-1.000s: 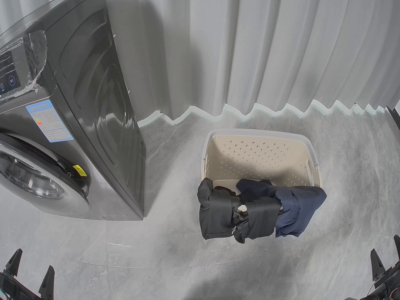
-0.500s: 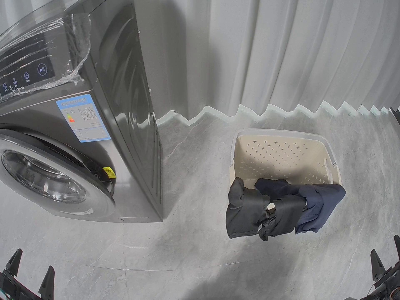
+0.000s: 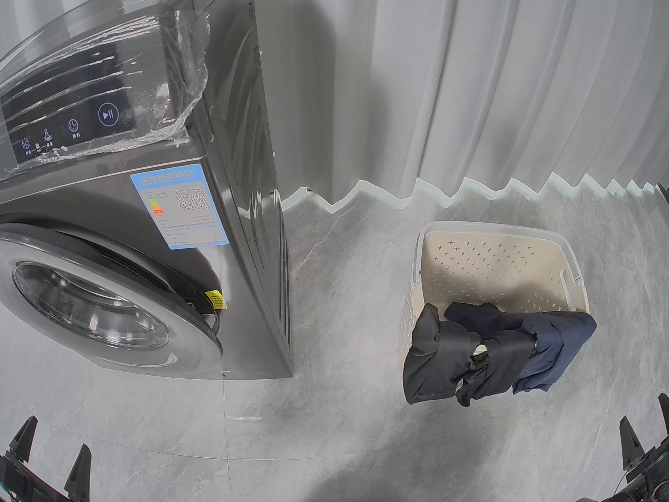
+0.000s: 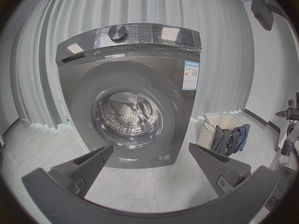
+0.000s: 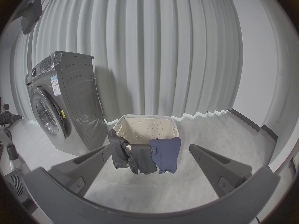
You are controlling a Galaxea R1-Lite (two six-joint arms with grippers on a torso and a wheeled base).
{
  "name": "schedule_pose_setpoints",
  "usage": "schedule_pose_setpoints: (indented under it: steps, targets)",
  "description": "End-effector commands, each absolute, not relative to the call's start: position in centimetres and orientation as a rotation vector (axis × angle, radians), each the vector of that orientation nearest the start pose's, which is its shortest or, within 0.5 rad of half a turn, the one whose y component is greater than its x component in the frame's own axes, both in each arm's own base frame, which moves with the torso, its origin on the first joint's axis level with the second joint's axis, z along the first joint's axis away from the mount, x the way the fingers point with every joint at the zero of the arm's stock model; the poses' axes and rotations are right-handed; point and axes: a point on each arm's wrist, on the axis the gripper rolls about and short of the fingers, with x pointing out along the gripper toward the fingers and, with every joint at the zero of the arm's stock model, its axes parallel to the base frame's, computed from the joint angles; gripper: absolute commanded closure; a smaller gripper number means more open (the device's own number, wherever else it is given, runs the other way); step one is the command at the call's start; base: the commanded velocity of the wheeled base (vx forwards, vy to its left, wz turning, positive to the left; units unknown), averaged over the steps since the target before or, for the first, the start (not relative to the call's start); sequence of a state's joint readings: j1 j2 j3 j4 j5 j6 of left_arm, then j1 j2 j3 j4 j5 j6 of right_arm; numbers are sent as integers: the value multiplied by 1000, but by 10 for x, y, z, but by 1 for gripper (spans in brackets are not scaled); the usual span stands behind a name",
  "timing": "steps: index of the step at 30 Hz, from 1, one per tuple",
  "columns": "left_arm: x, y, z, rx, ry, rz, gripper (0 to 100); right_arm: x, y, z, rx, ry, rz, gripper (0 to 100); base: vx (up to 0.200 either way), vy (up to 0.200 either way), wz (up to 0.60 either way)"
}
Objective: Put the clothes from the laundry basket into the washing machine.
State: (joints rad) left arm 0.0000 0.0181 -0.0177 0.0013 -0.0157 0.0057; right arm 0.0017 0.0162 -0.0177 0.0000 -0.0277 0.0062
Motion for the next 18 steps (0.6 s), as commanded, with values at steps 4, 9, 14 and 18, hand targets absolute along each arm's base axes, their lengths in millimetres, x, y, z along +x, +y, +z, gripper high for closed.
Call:
schedule_pose_setpoints:
  steps: [4,9,14,18]
  targets:
    - [-22,0,75,6,8,-15,0,-22,-1,76,6,9,-26,0,-200,0,0]
    - [-22,0,75,6,8,-15,0,-22,-1,76,6,9,-26,0,-40,0,0]
    - [-22,0,75,6,8,-15,0,-22,-1,76,6,9,-26,0,0,0,0]
    - [-22,0,75,6,8,-15,0,-22,-1,76,6,9,-26,0,0,50,0]
